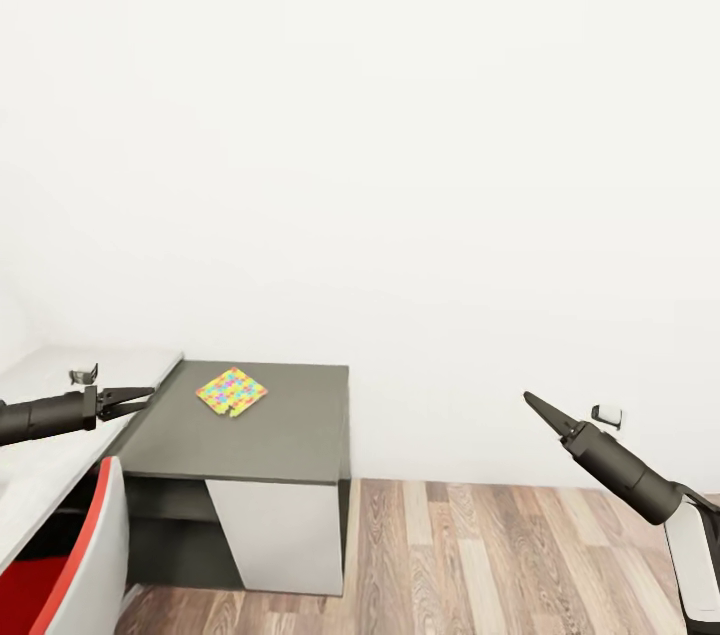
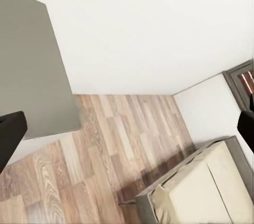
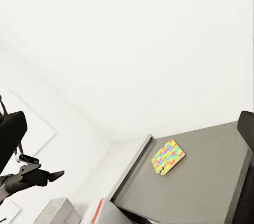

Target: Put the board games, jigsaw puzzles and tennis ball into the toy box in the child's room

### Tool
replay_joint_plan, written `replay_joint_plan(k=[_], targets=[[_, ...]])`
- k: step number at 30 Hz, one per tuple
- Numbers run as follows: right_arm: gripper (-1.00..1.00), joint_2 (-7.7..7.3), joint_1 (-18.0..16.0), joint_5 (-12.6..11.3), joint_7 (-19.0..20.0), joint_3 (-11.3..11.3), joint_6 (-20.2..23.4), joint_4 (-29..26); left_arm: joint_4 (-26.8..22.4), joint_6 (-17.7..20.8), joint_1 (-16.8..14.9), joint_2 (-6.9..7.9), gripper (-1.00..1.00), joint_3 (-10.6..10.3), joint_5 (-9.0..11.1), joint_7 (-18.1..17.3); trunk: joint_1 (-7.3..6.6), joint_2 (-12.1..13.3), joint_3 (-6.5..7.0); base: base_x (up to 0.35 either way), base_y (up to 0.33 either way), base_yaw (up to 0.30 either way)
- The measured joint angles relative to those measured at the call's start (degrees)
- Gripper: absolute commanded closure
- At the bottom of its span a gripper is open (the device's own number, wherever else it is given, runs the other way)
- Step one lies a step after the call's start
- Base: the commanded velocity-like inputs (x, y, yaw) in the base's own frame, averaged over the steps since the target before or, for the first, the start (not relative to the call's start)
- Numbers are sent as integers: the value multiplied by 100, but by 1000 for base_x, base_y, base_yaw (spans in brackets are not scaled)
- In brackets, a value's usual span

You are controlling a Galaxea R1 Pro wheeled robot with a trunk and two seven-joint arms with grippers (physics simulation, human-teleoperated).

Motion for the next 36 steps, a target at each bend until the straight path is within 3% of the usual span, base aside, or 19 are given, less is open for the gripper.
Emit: replay_joint_plan(k=[27, 36], targets=[[-100, 1, -1, 17, -16, 8, -15, -8, 7, 0, 2, -14, -100, -11, -13, -1, 1, 0, 0, 68, 16, -34], [-100, 1, -1, 26, -145, 19, -17, -7, 21, 24, 2, -34, -100, -24, -69, -1, -1, 0, 0, 215, 0, 0]])
